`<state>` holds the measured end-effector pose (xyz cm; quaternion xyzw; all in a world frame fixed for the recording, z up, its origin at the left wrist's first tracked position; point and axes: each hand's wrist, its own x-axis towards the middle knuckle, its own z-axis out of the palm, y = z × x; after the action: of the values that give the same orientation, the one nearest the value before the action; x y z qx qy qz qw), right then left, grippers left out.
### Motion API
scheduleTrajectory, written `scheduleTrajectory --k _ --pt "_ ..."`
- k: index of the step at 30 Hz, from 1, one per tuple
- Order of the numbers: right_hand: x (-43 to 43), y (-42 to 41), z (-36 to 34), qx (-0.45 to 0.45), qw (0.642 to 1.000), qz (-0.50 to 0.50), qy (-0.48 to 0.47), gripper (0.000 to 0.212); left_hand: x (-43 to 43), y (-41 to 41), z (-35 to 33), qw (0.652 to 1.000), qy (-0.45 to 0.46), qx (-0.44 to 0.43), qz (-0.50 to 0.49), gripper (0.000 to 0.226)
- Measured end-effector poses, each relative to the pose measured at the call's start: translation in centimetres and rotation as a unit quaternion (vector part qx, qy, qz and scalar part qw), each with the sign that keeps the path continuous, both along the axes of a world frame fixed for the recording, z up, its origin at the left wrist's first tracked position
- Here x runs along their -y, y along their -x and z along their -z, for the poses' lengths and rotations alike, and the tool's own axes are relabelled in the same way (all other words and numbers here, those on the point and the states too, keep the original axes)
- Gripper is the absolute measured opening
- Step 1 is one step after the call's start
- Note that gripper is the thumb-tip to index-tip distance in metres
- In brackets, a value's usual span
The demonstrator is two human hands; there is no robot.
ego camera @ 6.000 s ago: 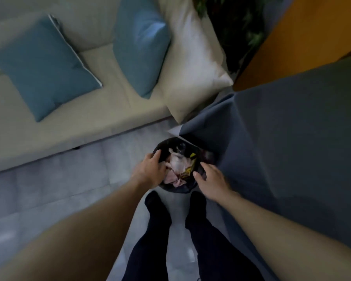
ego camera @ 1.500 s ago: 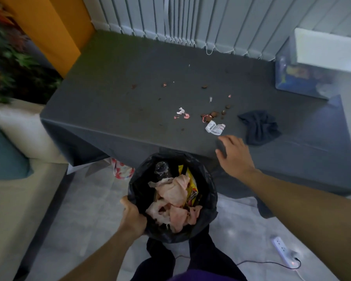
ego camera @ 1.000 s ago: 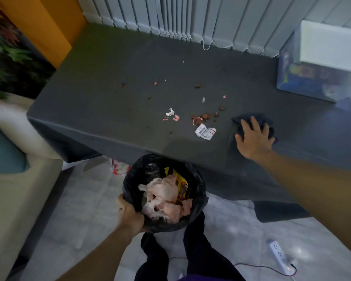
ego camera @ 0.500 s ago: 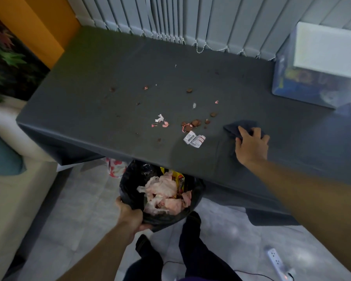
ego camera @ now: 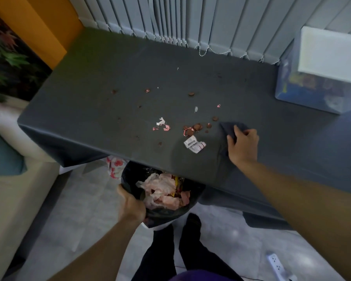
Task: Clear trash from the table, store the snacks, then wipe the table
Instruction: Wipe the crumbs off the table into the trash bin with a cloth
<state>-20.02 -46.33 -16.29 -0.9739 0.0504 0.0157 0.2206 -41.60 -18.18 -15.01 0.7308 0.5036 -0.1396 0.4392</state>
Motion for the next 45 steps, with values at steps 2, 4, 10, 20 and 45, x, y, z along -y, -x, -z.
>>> scheduleTrajectory --k 2,4,10,20,45 --pt "-1.3 -0.3 -0.2 -0.025 1.0 -0.011 0.014 0.045 -0.9 0.5 2.8 1.0 -0.012 -0.003 0.006 0.053" --pt "-2.3 0.5 -0.2 -0.016 0.998 -0.062 0.008 0.045 -0.9 0.4 3.0 1.0 -0.022 -0.006 0.014 0.057" --pt "-2.7 3.1 0.5 0.066 0.977 -0.197 -0.043 0.037 -0.9 0.0 0.6 0.999 -0.008 -0.025 0.039 0.049" --pt "-5.5 -4.1 -0.4 0.005 0.988 -0.152 0.004 0.04 -2.2 0.5 1.7 0.997 0.025 -0.051 0.045 0.058" --pt "-12.2 9.8 0.9 0.035 0.918 -0.393 -0.032 0.041 -2.1 -0.2 0.9 0.992 0.07 -0.098 0.042 0.057"
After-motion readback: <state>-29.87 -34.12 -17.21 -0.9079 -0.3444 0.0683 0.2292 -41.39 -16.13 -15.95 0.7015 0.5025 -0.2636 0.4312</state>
